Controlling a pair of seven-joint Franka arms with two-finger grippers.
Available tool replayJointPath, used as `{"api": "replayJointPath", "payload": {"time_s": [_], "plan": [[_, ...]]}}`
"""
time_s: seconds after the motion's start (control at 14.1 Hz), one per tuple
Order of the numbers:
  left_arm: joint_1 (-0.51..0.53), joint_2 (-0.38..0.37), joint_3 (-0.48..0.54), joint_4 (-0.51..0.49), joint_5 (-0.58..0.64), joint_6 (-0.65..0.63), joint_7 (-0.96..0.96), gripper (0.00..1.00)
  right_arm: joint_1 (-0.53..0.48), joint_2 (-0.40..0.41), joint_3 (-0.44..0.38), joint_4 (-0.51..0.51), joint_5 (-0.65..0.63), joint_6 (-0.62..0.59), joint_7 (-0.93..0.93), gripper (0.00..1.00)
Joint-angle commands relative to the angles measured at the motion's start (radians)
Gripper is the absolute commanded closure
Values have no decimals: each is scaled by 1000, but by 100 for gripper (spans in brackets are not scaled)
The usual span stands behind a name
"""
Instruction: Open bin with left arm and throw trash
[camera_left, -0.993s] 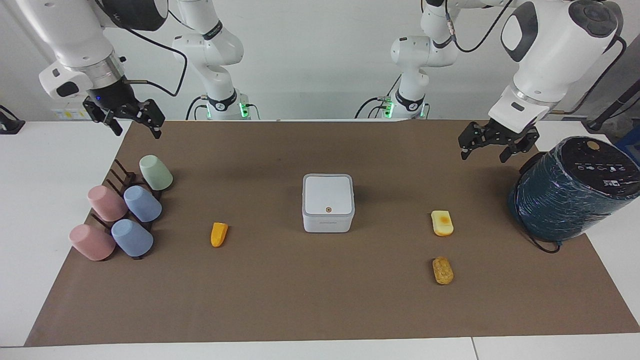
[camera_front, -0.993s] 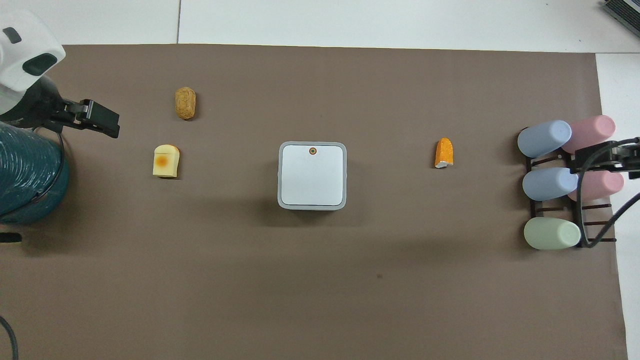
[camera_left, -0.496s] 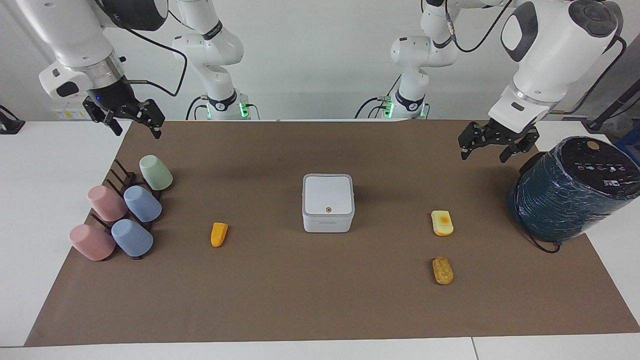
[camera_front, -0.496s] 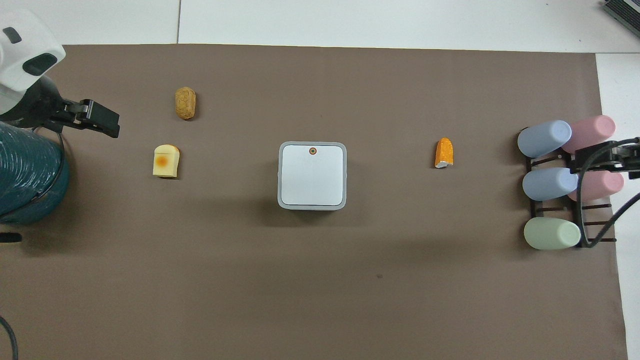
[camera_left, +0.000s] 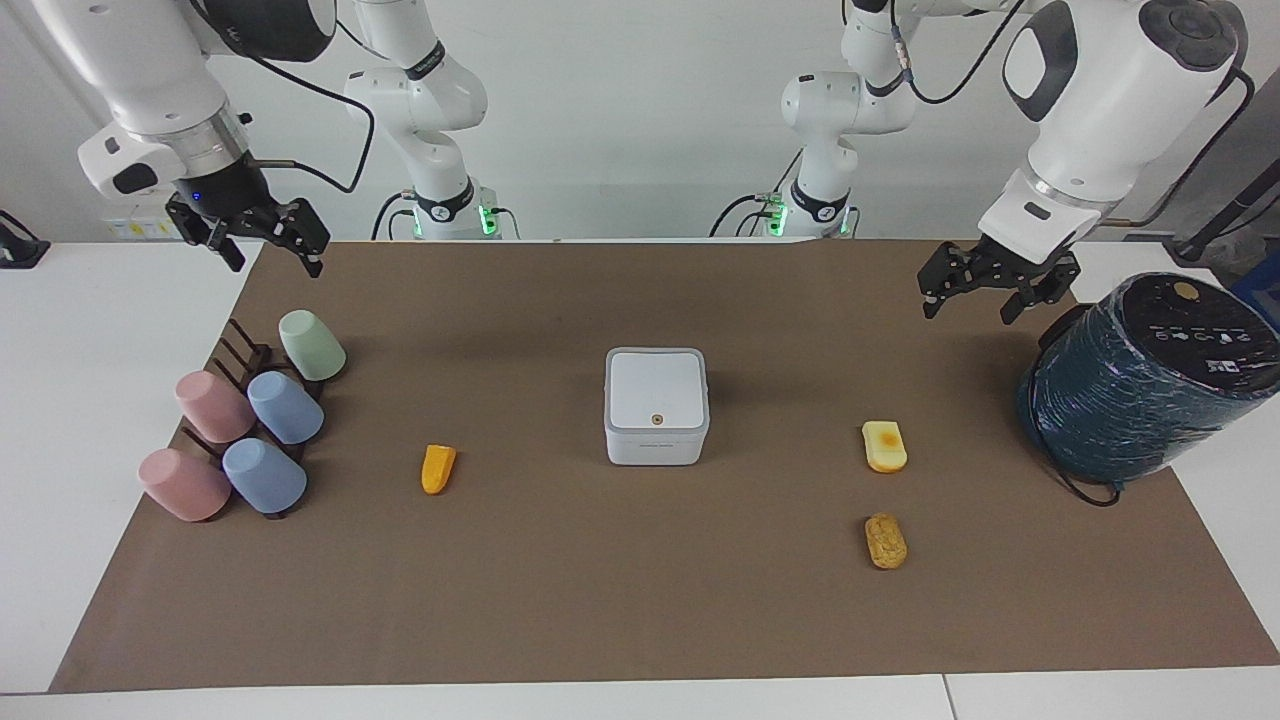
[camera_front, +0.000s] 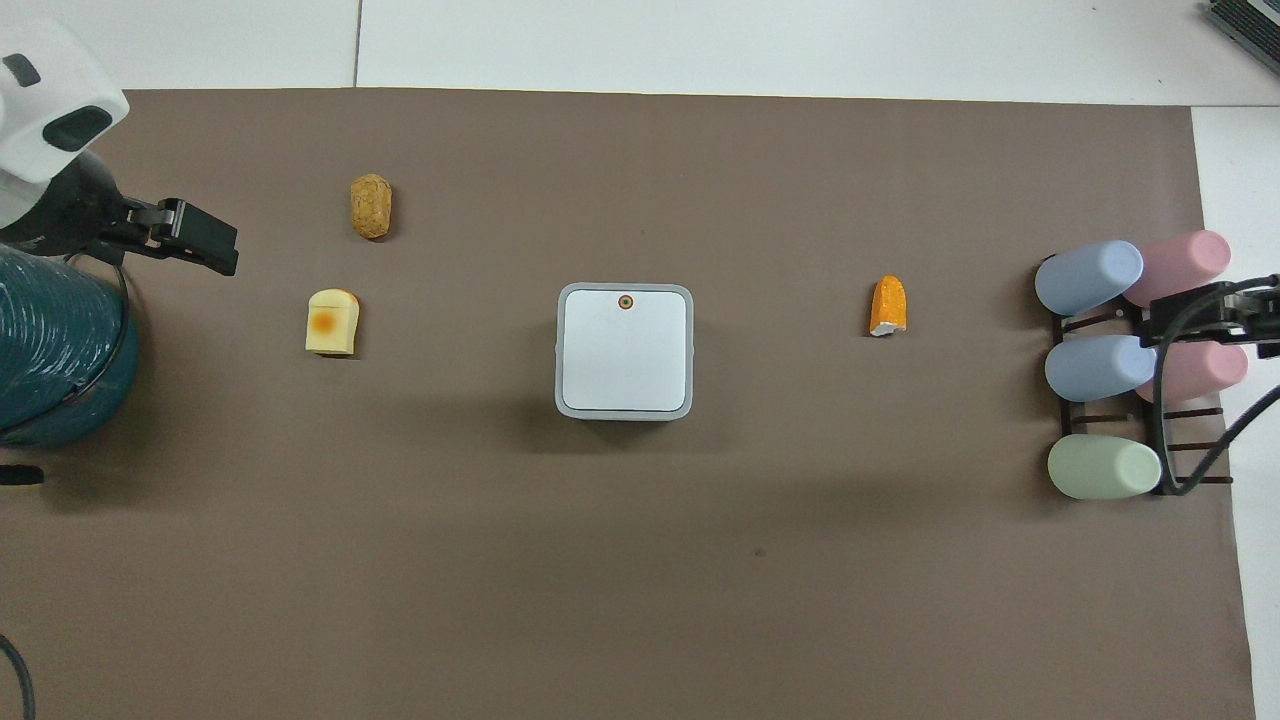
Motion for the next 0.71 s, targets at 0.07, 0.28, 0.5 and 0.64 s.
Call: {"api": "replayJointPath", "payload": {"time_s": [0.07, 0.28, 0.5, 0.64], "plan": [[-9, -27, -1, -33, -3, 13, -47, 75, 4, 0, 2, -33, -2, 92, -21, 0], [-35, -53, -10, -93, -6, 77, -193, 100, 56, 28, 2, -82, 0, 230, -19, 0], [-92, -93, -11, -180, -7, 139, -323, 100, 84, 88, 2, -85, 0, 290, -15, 0], [-146, -93, -12, -209, -18, 174, -470, 100, 87, 120, 2, -93, -1, 333, 8, 0]]}}
